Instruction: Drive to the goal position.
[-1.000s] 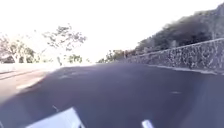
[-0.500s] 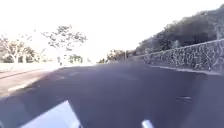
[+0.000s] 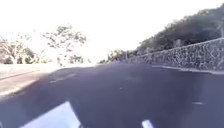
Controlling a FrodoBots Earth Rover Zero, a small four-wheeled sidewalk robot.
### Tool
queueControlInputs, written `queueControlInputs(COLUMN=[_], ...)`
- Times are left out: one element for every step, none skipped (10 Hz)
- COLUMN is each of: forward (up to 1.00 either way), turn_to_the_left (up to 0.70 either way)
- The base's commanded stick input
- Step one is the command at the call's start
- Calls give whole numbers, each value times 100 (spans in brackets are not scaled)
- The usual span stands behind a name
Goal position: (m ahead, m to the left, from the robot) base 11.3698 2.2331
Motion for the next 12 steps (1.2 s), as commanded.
queueControlInputs(forward=[70,70,70,70,70,70,70,70,70,70,70,70], turn_to_the_left=[0,0,0,0,-35,-35,-35,-35,-35,-3,-17,-31])
